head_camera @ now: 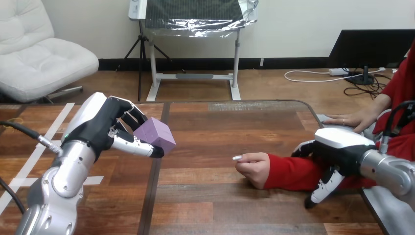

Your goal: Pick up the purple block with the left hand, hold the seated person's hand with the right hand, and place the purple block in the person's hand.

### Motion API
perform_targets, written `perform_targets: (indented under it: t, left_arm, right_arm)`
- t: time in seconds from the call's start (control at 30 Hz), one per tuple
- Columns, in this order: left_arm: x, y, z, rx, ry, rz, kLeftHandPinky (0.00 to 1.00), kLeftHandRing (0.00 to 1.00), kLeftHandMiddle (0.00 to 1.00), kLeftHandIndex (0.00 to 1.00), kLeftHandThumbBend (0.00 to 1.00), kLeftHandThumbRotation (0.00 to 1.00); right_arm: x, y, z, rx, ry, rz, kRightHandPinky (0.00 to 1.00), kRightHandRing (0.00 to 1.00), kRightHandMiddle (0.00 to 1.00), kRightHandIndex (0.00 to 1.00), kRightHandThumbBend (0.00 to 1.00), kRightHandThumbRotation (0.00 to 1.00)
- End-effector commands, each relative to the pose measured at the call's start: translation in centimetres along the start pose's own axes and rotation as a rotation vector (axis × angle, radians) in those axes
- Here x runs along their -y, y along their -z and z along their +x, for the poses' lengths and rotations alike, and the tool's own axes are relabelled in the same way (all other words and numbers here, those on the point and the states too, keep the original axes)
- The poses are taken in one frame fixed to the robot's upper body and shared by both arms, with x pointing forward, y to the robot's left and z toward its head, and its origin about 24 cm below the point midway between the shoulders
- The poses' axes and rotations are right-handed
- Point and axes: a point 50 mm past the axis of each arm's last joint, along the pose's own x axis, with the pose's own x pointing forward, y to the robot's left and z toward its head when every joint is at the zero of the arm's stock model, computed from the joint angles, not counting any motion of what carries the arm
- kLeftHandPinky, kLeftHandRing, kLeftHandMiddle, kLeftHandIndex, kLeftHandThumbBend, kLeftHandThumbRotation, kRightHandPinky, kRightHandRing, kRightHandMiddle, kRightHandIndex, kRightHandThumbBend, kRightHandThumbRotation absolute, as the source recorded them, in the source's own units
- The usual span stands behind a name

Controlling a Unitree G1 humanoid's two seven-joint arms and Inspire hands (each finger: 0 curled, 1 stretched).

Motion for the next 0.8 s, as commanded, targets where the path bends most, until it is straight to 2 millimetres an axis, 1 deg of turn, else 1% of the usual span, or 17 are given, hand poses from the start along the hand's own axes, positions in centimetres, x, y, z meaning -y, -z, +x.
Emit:
perform_targets:
  t: [0.0, 0.47, 0.67, 0.77]
  left_arm:
    - [-2.0, -2.3, 0.5, 0.087, -0.062, 0.016, 0.27, 0.33, 0.39, 0.41, 0.81, 0.0]
    - [-1.9, -2.3, 0.4, 0.093, -0.066, 0.009, 0.29, 0.34, 0.4, 0.41, 0.81, 0.0]
    - [-1.9, -2.2, 0.4, 0.086, -0.062, 0.011, 0.28, 0.33, 0.39, 0.41, 0.81, 0.0]
    - [-1.9, -2.2, 0.4, 0.091, -0.062, 0.008, 0.28, 0.34, 0.4, 0.41, 0.81, 0.0]
  right_arm:
    - [3.4, -1.8, 1.0, 0.036, 0.103, -0.055, 0.69, 0.78, 0.8, 0.79, 1.0, 0.23]
    - [2.7, -2.1, 1.5, 0.042, 0.13, -0.073, 0.61, 0.7, 0.73, 0.72, 1.0, 0.19]
    - [2.4, -2.2, 1.7, 0.037, 0.125, -0.073, 0.6, 0.69, 0.72, 0.7, 1.0, 0.21]
    - [2.4, -2.3, 1.7, 0.041, 0.123, -0.075, 0.59, 0.69, 0.72, 0.7, 0.97, 0.22]
